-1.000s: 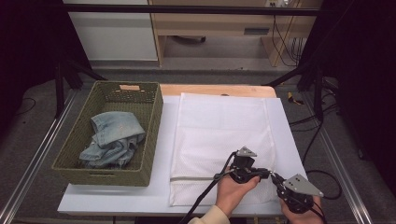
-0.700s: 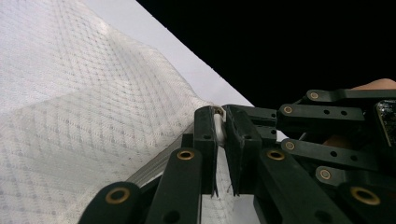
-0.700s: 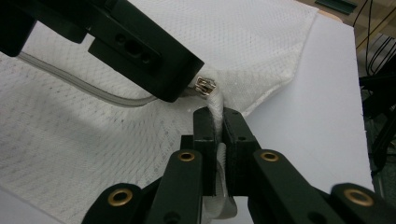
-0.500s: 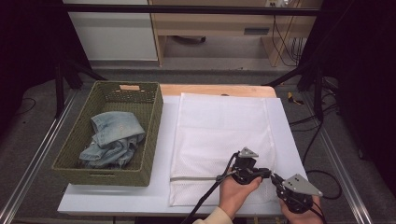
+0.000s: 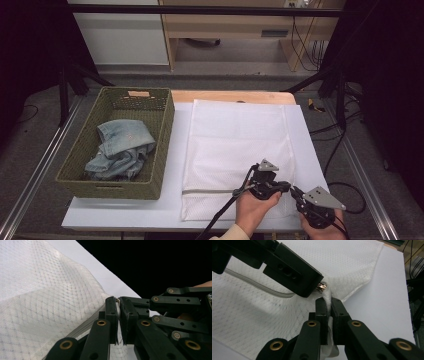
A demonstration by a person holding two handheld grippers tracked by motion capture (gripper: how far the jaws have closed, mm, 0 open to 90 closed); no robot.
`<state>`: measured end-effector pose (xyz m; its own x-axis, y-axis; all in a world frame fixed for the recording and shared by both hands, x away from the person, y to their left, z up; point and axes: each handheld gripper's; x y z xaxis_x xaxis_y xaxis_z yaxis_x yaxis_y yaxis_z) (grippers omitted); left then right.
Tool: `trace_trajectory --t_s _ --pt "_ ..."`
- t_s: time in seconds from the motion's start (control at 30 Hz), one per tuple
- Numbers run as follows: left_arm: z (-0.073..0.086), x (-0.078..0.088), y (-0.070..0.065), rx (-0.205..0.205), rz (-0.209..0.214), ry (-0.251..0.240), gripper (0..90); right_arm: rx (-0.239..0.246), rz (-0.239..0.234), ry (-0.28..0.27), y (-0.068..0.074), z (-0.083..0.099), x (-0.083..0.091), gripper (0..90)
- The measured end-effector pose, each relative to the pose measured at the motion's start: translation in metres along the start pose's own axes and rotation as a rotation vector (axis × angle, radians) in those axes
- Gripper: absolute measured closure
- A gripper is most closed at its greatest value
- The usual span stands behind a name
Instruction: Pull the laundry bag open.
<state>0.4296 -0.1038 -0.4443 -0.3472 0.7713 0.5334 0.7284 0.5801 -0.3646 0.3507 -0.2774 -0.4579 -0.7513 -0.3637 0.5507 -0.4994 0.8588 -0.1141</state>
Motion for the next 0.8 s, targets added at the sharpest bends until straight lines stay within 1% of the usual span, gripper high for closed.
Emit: trace_trajectory --t_s 0.33,0.53,0.7,0.8 --pt "0.002 -0.001 -0.004 -0.015 -0.021 -0.017 86.3 -0.026 -0.004 -0.002 -0.002 0.0 0.001 85.2" --pt "0.005 -0.001 -0.006 -0.01 -0.03 -0.034 86.5 -0.039 -0.008 -0.005 -0.003 0.0 0.001 85.5" --pt "0.008 -0.001 -0.01 -0.009 -0.053 -0.06 86.7 -0.044 -0.002 -0.003 -0.003 -0.001 0.002 85.9" --pt "0.009 -0.002 -0.013 -0.015 -0.069 -0.067 86.7 -0.06 0.002 0.003 -0.003 -0.001 0.003 86.2"
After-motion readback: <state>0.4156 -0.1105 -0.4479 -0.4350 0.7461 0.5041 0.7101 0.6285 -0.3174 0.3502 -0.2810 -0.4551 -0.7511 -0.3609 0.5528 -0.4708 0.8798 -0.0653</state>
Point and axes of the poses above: each handheld gripper's, and its own axes: x roughly backward along the jaws, z roughly out of its underside, y roughly to its left, and after that the axes turned 7 degrees about -z, right-handed
